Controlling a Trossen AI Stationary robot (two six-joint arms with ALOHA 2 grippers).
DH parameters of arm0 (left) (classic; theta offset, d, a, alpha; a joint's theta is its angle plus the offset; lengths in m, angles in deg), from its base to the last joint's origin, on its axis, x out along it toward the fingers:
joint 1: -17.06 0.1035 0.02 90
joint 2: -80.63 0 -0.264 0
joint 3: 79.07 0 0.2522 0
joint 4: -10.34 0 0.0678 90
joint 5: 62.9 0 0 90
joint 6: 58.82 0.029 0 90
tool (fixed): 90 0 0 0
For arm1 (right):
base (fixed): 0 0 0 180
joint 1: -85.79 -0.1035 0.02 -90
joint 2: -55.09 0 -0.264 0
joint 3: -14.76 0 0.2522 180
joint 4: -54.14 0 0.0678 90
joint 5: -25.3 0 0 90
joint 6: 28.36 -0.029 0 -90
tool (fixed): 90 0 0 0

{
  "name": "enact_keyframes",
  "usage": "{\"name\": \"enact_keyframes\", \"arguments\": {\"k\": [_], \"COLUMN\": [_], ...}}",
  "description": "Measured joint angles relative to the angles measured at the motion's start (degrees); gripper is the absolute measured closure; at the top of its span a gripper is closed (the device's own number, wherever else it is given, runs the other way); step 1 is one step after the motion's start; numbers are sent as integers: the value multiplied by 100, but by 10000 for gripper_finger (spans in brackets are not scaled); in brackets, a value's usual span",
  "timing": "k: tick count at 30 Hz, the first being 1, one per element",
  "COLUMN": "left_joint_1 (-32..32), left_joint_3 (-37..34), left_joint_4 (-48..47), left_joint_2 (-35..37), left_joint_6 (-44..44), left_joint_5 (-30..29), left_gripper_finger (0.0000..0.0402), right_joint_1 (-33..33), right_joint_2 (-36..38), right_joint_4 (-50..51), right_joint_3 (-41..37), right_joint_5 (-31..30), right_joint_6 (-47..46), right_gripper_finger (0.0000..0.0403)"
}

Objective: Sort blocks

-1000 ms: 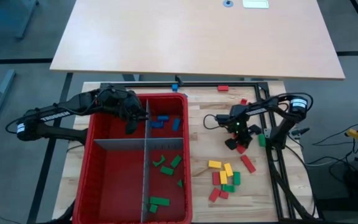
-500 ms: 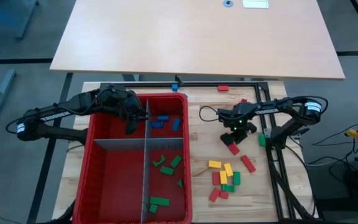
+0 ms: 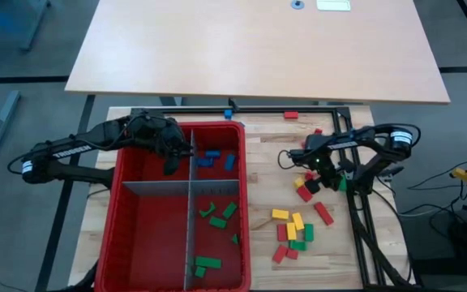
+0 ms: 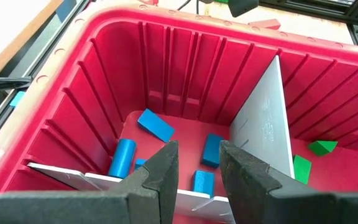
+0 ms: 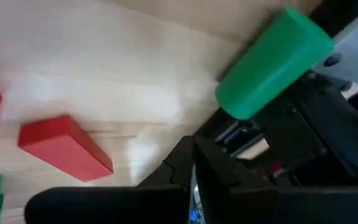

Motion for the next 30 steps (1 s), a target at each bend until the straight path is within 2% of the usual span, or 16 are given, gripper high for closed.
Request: {"name": "enact_keyframes", "arguments": {"k": [14, 17, 22, 30], "left_joint_1": [1, 1, 0, 2], "left_joint_3": [0, 0, 0, 0], "left_joint_4": [-9, -3, 14, 49], "left_joint_2": [0, -1, 0, -2], "left_joint_6": [0, 0, 0, -69], "left_joint_5": [0, 0, 0, 0], "left_gripper_finger": [299, 299, 299, 299], "right_joint_1": [28, 82, 101, 104], "right_joint_2": [-579, -634, -720, -759], "right_joint_4": [37, 109, 304, 349], "right_joint_3": [-7, -7, -7, -7], "right_joint_5": [112, 229, 283, 362], "right_joint_6": [262, 529, 1662, 1653], "right_gripper_finger": [403, 403, 403, 403]}}
